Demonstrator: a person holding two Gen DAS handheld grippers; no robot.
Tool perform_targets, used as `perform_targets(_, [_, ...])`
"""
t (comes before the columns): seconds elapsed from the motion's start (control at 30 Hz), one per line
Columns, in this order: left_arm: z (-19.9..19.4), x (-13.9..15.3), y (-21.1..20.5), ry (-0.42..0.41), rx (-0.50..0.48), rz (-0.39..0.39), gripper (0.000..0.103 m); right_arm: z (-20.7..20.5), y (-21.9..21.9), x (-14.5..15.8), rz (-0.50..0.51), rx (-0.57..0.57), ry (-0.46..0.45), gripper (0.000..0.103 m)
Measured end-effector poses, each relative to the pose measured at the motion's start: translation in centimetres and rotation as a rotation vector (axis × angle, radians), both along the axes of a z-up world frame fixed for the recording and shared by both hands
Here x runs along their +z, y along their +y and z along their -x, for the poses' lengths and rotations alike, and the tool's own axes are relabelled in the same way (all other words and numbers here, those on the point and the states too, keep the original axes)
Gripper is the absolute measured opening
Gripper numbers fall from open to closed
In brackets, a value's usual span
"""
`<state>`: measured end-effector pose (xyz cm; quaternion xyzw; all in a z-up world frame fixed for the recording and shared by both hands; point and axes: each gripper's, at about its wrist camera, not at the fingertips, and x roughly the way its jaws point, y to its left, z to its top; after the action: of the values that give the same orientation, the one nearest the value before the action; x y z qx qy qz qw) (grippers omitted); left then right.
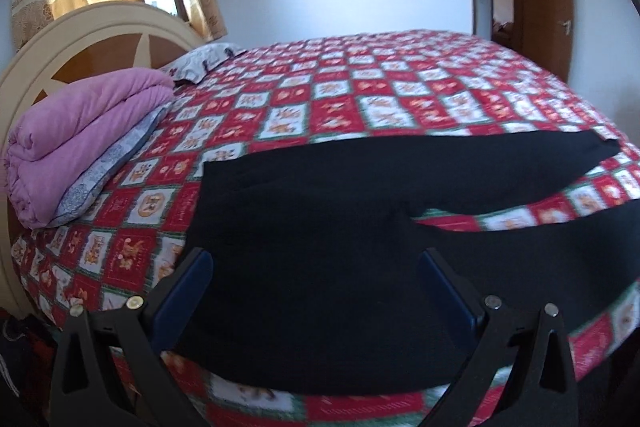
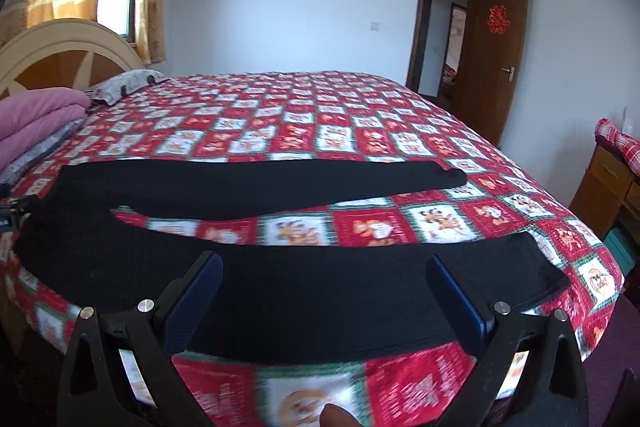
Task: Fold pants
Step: 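Lower both tools onto the pant leg ends and close both grippers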
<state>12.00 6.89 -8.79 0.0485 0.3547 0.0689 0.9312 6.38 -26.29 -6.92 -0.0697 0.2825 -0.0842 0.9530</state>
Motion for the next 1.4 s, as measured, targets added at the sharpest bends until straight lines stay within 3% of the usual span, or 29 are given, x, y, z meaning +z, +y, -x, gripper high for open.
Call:
perform_targets(0.13, [-3.2, -1.4, 3.0, 0.054, 0.006, -0.015, 0.103, -4.1, -6.4, -0.7, -0.018, -0.076, 0.057, 0.102])
perform_targets(0.37, [-9.2, -2.0, 10.6, 0.094, 0.133, 0.027, 0.103, -11.3, -16.0, 0.7, -0.139, -0.203, 0.121, 0.102])
perform_targets(0.57, [-13.7, -2.4, 14.5, 0.136, 0.148, 0.088, 0.103, -18.6, -20.5, 2.2, -0.151, -0.268, 0.154, 0.102])
perform_targets(0.8, [-17.5, -3.4, 16.1, 0.176, 0.120, 0.116, 0.103, -24.8, -23.9, 0.6, -0.169, -0.310, 0.232, 0.102])
perform_targets(0.97, [-20.7, -5.7, 16.5, 0.248, 0.099, 0.141, 0.087, -26.9, -26.6, -1.2, -0.200, -0.344, 0.275, 0.102])
perform_targets(1.1, [-22.5, -7.2, 16.3, 0.292, 0.048, 0.237, 0.065, -28.4, -28.4, -2.1, -0.225, -0.364, 0.293, 0.101])
perform_targets(1.23, [-22.8, -8.0, 15.5, 0.281, 0.032, 0.205, 0.065, -30.3, -29.4, -2.3, -0.201, -0.354, 0.307, 0.099])
perform_targets(1.4, [-23.1, -8.2, 15.8, 0.255, 0.036, 0.222, 0.065, -33.3, -31.0, -3.2, -0.210, -0.334, 0.335, 0.086])
